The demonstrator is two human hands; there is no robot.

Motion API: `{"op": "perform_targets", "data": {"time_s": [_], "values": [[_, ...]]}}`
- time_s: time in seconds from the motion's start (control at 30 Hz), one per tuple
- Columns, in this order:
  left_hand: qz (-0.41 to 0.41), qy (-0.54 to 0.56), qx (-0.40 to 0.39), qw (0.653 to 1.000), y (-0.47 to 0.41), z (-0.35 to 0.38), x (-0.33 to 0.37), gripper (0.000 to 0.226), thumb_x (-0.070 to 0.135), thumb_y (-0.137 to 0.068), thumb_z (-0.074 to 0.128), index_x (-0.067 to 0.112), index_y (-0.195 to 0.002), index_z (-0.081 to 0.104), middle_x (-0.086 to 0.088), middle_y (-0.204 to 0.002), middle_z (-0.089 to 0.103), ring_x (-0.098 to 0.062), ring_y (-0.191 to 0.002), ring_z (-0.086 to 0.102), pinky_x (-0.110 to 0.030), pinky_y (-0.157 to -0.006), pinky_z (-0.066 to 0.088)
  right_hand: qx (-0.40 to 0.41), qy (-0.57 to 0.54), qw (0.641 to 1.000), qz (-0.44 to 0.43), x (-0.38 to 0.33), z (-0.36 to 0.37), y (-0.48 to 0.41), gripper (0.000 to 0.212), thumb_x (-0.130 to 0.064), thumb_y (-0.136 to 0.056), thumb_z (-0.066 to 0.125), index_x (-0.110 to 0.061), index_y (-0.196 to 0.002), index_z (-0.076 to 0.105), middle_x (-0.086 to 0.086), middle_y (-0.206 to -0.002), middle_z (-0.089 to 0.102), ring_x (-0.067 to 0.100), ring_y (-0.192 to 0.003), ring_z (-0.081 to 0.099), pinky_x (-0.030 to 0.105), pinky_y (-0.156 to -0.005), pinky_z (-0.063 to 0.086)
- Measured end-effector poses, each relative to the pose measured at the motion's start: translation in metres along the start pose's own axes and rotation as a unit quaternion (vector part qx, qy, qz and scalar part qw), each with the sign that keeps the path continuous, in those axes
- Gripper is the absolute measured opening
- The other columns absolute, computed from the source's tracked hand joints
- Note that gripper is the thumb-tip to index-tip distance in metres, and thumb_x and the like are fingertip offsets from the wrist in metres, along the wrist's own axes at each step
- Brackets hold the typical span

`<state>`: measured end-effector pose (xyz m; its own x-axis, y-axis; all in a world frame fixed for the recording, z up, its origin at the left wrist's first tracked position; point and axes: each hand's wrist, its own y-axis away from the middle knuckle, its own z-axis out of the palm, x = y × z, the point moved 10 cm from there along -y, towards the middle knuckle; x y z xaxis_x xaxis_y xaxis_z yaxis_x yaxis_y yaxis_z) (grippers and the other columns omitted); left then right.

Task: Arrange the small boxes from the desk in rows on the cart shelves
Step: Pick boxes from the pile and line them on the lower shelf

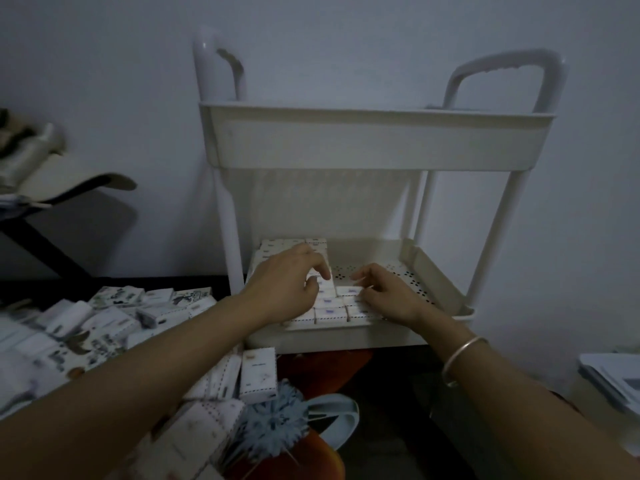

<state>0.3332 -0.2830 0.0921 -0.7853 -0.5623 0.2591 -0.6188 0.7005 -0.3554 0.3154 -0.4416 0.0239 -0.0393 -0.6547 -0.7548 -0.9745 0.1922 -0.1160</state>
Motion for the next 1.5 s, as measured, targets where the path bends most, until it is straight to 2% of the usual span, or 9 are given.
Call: {"op": "perform_targets", "data": {"time_s": [0.2, 0.3, 0.47, 0.6, 0.83, 1.0, 1.23, 1.37, 1.5], "values": [[-0.001, -0.031, -0.046, 0.998, 0.038, -0.023, 0.001, 0.018, 0.024, -0.094, 0.051, 0.037, -0.100, 0.063, 0.018, -0.106, 0.054, 0.000, -0.076, 0.049, -0.029, -0.076, 0.045, -0.010, 0.068, 0.998, 0.013, 0.000, 0.002, 0.008, 0.035, -0.021, -0.100, 0.041, -0.021, -0.136, 0.044, 0.004, -0.134, 0.056, 0.019, -0.114, 0.055, 0.033, -0.097, 0.042], [-0.010, -0.029, -0.074, 0.997, 0.062, -0.032, -0.002, 0.021, 0.022, -0.093, 0.052, 0.036, -0.099, 0.065, 0.018, -0.107, 0.061, 0.000, -0.083, 0.056, -0.030, -0.080, 0.050, 0.052, 0.117, 0.991, -0.022, -0.012, -0.007, 0.022, 0.042, -0.027, -0.100, 0.047, -0.019, -0.141, 0.040, 0.002, -0.145, 0.047, 0.020, -0.130, 0.046, 0.035, -0.107, 0.036], [-0.019, -0.042, -0.101, 0.994, 0.106, -0.045, -0.015, 0.028, 0.013, -0.093, 0.051, 0.034, -0.104, 0.067, 0.015, -0.109, 0.062, -0.002, -0.098, 0.057, -0.030, -0.091, 0.049, 0.209, 0.138, 0.953, -0.168, -0.076, -0.010, 0.075, 0.032, -0.012, -0.091, 0.056, -0.019, -0.122, 0.058, -0.001, -0.118, 0.060, 0.015, -0.108, 0.055, 0.031, -0.091, 0.045], [-0.027, -0.115, -0.130, 0.985, 0.135, -0.053, -0.033, 0.051, -0.002, -0.083, 0.049, 0.030, -0.121, 0.062, 0.009, -0.126, 0.056, -0.011, -0.122, 0.044, -0.030, -0.101, 0.038, 0.091, 0.108, 0.971, -0.192, -0.112, 0.043, 0.099, 0.026, -0.009, -0.091, 0.054, -0.026, -0.110, 0.061, -0.011, -0.100, 0.062, 0.007, -0.086, 0.057, 0.028, -0.076, 0.050], [-0.023, -0.248, -0.159, 0.955, 0.158, -0.038, -0.053, 0.053, 0.048, -0.083, 0.060, 0.032, -0.133, 0.053, 0.006, -0.132, 0.048, -0.019, -0.130, 0.033, -0.033, -0.112, 0.019, -0.095, 0.051, 0.987, -0.116, -0.129, 0.147, 0.104, 0.050, -0.026, -0.092, 0.062, -0.029, -0.138, 0.042, -0.006, -0.126, 0.055, 0.010, -0.093, 0.057, 0.027, -0.081, 0.047], [-0.050, -0.257, -0.094, 0.961, 0.150, -0.039, -0.050, 0.040, 0.039, -0.083, 0.064, 0.029, -0.121, 0.057, 0.005, -0.121, 0.056, -0.019, -0.119, 0.043, -0.034, -0.104, 0.026, -0.089, -0.022, 0.994, -0.059, -0.122, 0.164, 0.097, 0.045, -0.031, -0.090, 0.066, -0.030, -0.132, 0.050, 0.001, -0.118, 0.061, 0.015, -0.094, 0.063, 0.032, -0.088, 0.053], [-0.036, -0.146, -0.031, 0.988, 0.143, -0.044, -0.043, 0.047, 0.041, -0.079, 0.071, 0.032, -0.122, 0.053, 0.011, -0.111, 0.061, -0.012, -0.110, 0.050, -0.032, -0.115, 0.018, -0.023, -0.094, 0.995, -0.022, -0.093, 0.122, 0.103, 0.039, -0.008, -0.086, 0.066, -0.029, -0.117, 0.057, -0.008, -0.108, 0.060, 0.009, -0.096, 0.062, 0.028, -0.082, 0.056], [-0.023, 0.004, 0.007, 1.000, 0.133, -0.046, -0.028, 0.045, 0.037, -0.077, 0.077, 0.034, -0.116, 0.055, 0.015, -0.110, 0.058, -0.007, -0.104, 0.052, -0.027, -0.093, 0.037, 0.006, -0.163, 0.986, 0.017, -0.067, 0.086, 0.110, 0.035, 0.000, -0.084, 0.065, -0.018, -0.112, 0.054, -0.007, -0.107, 0.059, 0.016, -0.102, 0.061, 0.037, -0.083, 0.057], [-0.013, 0.098, -0.011, 0.995, 0.117, -0.033, -0.019, 0.048, 0.030, -0.078, 0.078, 0.034, -0.119, 0.054, 0.015, -0.119, 0.055, -0.002, -0.109, 0.051, -0.023, -0.094, 0.044, 0.016, -0.252, 0.965, 0.069, -0.039, 0.066, 0.120, 0.036, 0.008, -0.083, 0.062, -0.014, -0.111, 0.054, 0.006, -0.116, 0.060, 0.020, -0.102, 0.063, 0.032, -0.081, 0.058]]}}
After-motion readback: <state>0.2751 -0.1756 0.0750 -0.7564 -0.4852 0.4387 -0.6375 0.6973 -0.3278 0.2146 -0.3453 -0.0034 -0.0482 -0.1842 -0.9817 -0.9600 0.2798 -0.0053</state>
